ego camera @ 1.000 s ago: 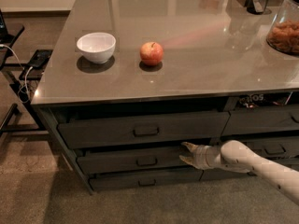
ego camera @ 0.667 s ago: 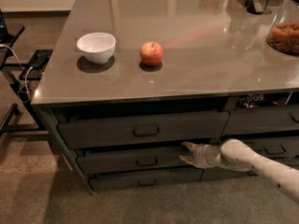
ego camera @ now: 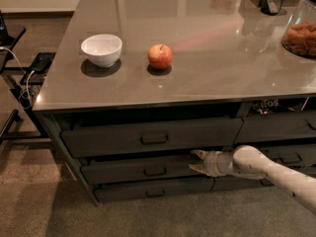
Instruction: Open middle drawer
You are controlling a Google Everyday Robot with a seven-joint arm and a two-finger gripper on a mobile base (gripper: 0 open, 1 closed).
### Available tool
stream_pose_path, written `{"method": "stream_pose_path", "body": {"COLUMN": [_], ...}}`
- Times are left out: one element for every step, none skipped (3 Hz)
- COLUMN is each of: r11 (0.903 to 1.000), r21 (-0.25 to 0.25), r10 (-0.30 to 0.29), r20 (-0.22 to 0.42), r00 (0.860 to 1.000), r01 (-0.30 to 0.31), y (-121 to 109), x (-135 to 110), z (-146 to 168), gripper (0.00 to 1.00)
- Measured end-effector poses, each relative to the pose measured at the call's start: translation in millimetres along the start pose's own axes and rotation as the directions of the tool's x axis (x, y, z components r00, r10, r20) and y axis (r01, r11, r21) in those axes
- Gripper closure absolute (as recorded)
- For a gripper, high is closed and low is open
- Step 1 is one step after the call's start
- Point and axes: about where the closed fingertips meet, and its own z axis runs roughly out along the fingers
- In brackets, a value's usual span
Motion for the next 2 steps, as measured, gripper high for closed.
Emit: {"method": "stream_pose_path", "body": {"r11": [1.0000,1.0000], "r21": [0.001,0.001], "r10": [0.008,0.008], "r20": [0.003,0.003], "r00": [1.000,1.000], "r01": [-0.008,-0.008], "y": [7.6,5.9], "x": [3.1,1.8], "z": [-5.0,-6.1], "gripper": [1.00,1.00]}}
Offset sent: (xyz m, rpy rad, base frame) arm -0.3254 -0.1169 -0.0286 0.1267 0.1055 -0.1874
